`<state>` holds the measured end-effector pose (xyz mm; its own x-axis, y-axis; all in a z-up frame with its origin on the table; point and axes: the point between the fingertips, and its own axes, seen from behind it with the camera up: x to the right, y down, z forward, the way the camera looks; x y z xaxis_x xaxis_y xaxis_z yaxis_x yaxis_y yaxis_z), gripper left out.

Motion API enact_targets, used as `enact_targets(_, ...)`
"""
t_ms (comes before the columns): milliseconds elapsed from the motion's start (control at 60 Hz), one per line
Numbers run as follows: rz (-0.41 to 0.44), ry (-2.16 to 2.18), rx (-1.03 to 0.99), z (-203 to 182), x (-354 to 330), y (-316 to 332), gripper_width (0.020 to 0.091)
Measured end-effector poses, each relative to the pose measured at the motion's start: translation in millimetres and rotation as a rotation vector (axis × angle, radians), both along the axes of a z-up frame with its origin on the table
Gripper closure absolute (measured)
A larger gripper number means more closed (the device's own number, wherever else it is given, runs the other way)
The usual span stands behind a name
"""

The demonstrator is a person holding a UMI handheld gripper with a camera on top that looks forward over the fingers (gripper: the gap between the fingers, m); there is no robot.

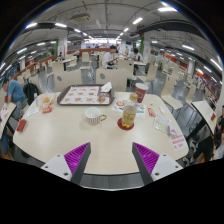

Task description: Pour water

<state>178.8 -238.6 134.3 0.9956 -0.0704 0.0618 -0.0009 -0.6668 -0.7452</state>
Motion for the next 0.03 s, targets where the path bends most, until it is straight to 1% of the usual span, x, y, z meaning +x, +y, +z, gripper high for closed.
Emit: enact_targets(33,0.003,-0.011,0.001,0.7,-0.2,-0.3,0.0256)
